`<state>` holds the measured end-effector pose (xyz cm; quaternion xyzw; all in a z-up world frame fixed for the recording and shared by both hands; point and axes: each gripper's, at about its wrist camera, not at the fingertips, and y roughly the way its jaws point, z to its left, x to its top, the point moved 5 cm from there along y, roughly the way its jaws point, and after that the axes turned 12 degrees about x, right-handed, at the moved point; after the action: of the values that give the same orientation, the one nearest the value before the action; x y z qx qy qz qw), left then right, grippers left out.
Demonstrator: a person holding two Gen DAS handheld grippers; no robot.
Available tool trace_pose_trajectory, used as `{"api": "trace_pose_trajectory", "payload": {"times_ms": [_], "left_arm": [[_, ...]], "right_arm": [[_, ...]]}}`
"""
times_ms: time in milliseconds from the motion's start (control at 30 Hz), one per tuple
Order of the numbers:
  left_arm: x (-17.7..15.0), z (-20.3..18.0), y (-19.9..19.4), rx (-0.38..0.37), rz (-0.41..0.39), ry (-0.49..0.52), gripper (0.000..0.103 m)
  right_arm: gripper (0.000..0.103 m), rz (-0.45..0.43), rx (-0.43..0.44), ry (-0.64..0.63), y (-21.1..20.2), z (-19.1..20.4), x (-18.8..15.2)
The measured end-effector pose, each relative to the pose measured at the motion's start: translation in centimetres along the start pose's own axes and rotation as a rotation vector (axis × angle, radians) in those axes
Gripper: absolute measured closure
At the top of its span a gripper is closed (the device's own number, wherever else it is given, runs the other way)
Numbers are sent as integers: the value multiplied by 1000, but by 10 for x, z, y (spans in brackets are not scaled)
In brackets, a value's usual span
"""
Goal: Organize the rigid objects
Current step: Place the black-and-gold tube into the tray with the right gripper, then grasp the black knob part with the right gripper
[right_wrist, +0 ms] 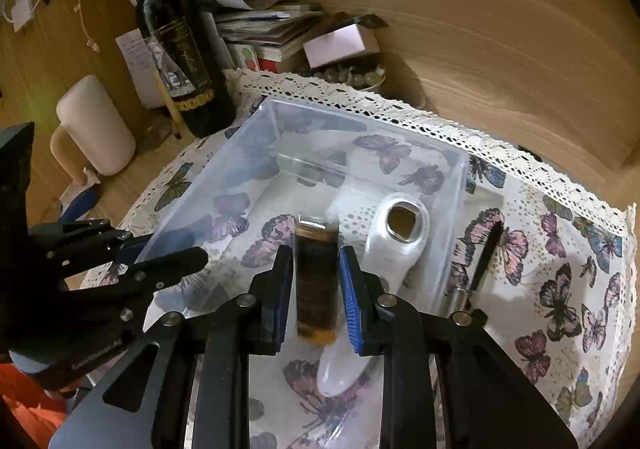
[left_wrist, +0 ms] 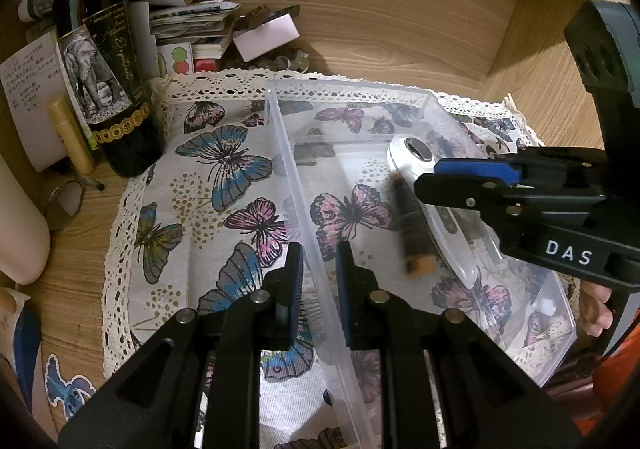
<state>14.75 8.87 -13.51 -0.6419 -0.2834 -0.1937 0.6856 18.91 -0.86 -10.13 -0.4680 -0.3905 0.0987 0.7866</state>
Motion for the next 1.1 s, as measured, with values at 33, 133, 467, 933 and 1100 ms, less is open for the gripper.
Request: {"api": "trace_pose_trajectory", "payload": {"times_ms": [33, 133, 467, 933, 1100], "left_arm": [[0, 0, 0, 0, -1, 1, 87], [0, 0, 1, 0, -2, 3, 87], [0, 1, 1, 0, -3, 3, 87], [0, 2, 1, 1, -3, 8, 87], [0, 2, 0, 2, -3, 9, 87]], "right_arm": [[81, 1, -1, -1, 1, 0, 1], [81, -1, -11, -1, 2, 1, 3], [68, -95, -62, 39, -33, -13, 6], [66, -168, -256, 230, -99, -97, -33], [66, -90, -272, 282, -90, -117, -62]]}}
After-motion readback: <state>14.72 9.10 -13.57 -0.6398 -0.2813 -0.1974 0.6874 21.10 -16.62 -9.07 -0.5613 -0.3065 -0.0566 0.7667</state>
